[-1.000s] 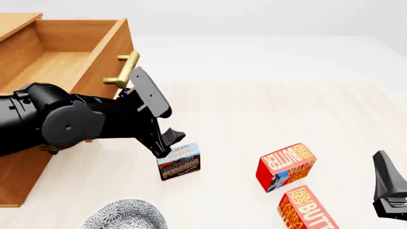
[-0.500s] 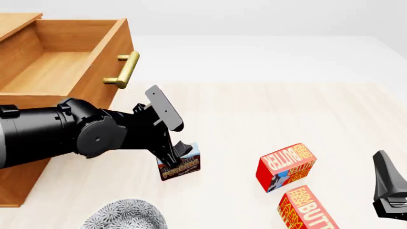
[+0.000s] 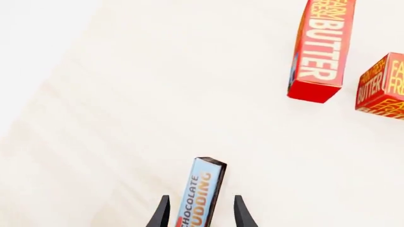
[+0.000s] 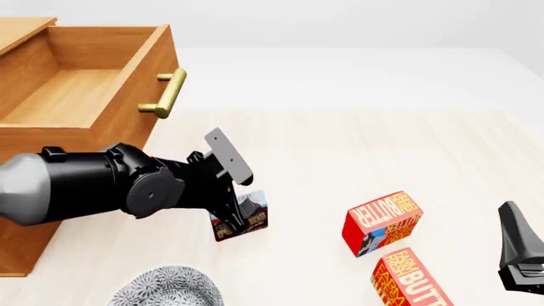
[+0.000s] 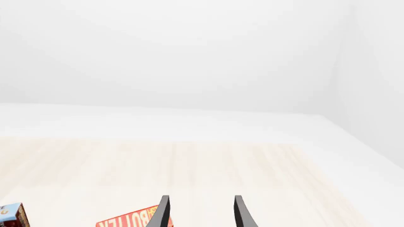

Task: Put the chocolate pudding in the top drawer of the cabinet and close it.

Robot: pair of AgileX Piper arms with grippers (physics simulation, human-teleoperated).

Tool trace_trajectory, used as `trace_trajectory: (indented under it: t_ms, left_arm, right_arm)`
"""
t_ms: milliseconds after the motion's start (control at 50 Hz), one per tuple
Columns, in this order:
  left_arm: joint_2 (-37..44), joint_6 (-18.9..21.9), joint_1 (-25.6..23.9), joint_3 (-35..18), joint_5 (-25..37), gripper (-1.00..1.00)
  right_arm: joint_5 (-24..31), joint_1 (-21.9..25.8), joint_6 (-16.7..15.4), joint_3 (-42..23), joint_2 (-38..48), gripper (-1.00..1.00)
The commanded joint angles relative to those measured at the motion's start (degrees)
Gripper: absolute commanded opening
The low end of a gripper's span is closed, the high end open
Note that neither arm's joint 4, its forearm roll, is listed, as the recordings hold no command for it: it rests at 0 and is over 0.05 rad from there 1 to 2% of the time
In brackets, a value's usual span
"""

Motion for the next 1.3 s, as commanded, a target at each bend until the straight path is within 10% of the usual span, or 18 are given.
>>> trace_trajectory:
  t_ms: [20, 1300]
  left_arm:
    - [2.0, 0.2, 0.2, 2.4, -3.5, 1.00]
    - [9.9, -3.0, 2.0, 4.3, -9.3, 1.00]
  right_arm:
    - [0.6, 0.5, 0.8, 0.1, 0.0, 1.00]
    - [0.5, 0.5, 0.7, 0.1, 0.0, 1.00]
